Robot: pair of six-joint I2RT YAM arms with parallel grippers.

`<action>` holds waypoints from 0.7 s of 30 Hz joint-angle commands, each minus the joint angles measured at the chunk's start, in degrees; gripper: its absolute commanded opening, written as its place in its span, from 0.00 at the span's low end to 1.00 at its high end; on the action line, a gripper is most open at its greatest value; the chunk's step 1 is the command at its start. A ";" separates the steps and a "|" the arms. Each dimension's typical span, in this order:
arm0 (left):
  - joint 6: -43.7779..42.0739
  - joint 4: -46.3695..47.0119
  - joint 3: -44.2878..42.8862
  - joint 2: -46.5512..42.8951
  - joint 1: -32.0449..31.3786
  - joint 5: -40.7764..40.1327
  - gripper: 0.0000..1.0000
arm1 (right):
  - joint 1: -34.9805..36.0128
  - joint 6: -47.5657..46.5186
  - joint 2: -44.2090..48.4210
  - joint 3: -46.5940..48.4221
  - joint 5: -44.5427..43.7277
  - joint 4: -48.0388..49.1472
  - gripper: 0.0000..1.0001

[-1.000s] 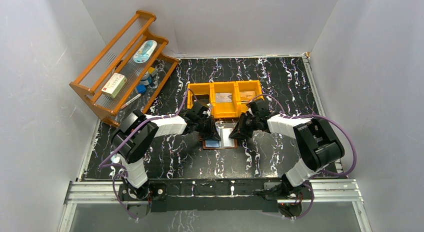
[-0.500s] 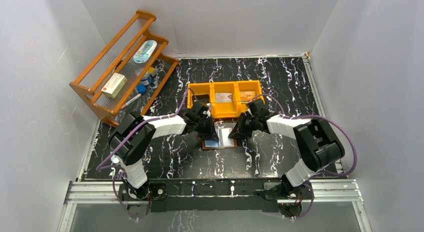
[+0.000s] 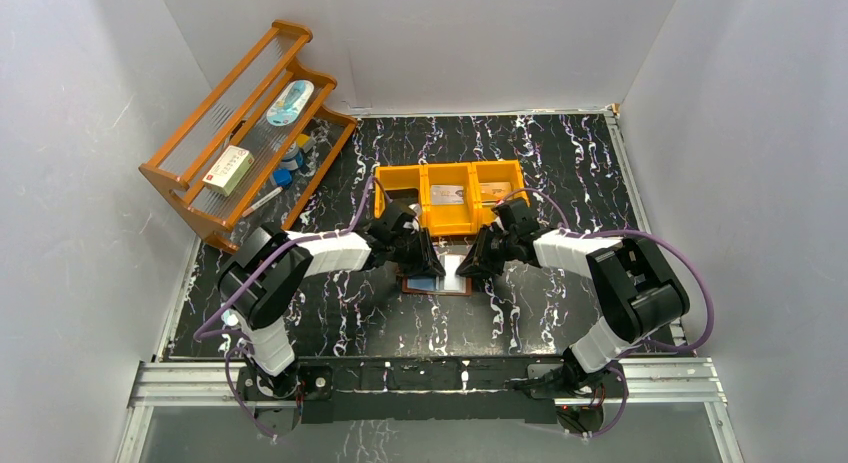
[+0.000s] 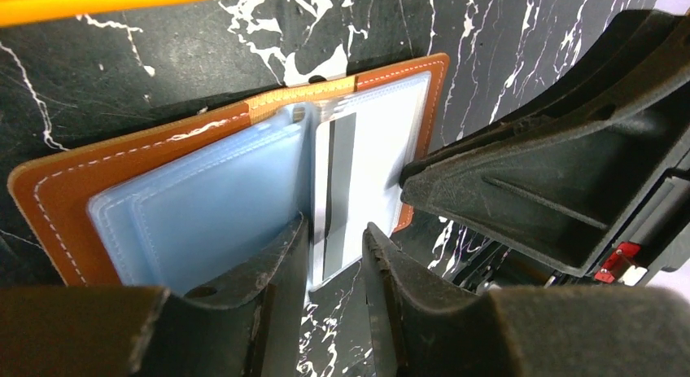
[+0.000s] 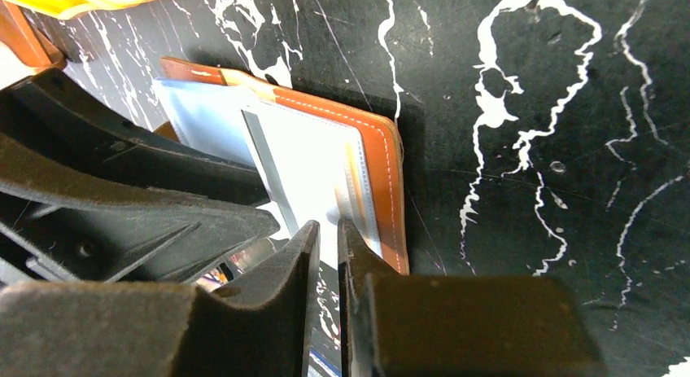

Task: Take the credit cards out of the card holder
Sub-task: Remove the credit card from the card holder.

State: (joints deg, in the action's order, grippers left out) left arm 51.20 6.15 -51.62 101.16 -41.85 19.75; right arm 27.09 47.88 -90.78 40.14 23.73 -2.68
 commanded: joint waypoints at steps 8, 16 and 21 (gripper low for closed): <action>9.74 17.37 8.52 3.07 0.12 3.10 0.24 | 0.46 0.56 -1.17 -4.35 -0.20 1.57 0.23; 10.24 23.79 8.01 5.00 0.13 7.24 0.00 | 0.44 0.62 -1.78 -4.78 0.75 2.68 0.22; 7.43 18.13 8.50 1.29 0.23 4.26 0.00 | 0.29 0.26 -1.30 -3.35 -2.30 -0.68 0.23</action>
State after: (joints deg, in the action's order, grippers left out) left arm 60.12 24.82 -43.31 103.72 -39.48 25.47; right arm 25.39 49.34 -90.39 37.65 25.54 1.50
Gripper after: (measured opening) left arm 0.020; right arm 0.222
